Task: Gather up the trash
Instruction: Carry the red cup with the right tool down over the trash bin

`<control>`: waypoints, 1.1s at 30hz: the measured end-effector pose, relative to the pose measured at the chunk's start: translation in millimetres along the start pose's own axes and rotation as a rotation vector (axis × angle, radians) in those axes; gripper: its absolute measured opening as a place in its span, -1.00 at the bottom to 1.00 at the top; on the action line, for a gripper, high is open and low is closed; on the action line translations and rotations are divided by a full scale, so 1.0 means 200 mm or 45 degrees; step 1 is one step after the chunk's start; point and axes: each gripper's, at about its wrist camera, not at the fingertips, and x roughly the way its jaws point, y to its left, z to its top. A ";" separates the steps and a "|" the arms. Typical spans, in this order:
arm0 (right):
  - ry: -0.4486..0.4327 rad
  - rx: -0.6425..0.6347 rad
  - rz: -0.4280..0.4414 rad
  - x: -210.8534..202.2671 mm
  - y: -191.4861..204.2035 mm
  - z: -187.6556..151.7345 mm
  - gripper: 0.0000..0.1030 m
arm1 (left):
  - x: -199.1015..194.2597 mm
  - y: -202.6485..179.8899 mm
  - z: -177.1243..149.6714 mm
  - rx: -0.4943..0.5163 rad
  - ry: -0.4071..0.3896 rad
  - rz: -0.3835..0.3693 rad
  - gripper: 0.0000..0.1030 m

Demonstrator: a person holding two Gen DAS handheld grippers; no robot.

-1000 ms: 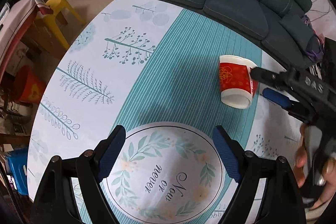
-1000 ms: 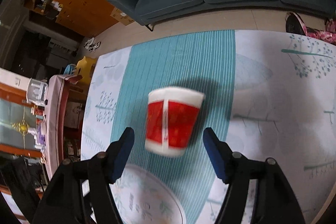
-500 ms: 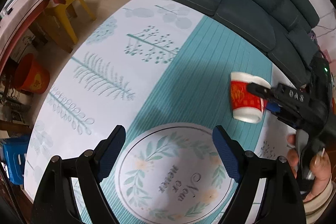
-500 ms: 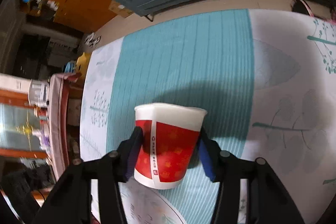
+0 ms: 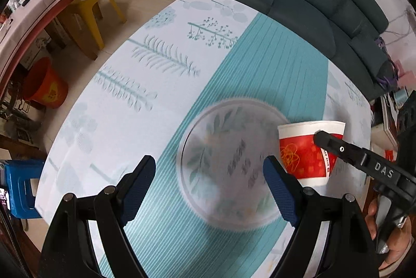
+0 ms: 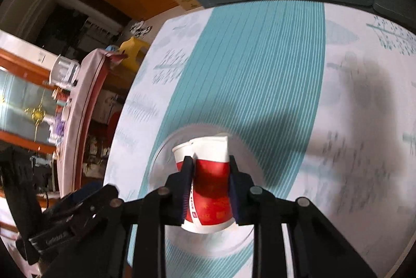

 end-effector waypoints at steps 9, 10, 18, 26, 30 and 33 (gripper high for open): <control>-0.040 -0.057 -0.016 -0.21 0.26 -0.48 -0.52 | -0.26 0.17 -0.37 0.093 -0.029 -0.072 0.62; -0.053 -0.052 -0.022 -0.24 0.29 -0.54 -0.52 | -0.28 0.20 -0.40 0.104 -0.036 -0.082 0.62; -0.220 0.015 -0.118 -0.40 0.58 -1.05 -0.53 | -0.51 0.47 -0.70 0.244 -0.089 -0.169 0.62; -0.332 0.137 -0.218 -0.40 0.85 -1.56 -0.53 | -0.64 0.71 -1.02 0.435 -0.135 -0.189 0.62; -0.349 0.178 -0.263 -0.37 0.95 -1.77 -0.53 | -0.63 0.80 -1.17 0.462 -0.094 -0.193 0.62; -0.346 0.198 -0.306 -0.34 0.98 -1.89 -0.53 | -0.58 0.84 -1.27 0.467 -0.044 -0.203 0.62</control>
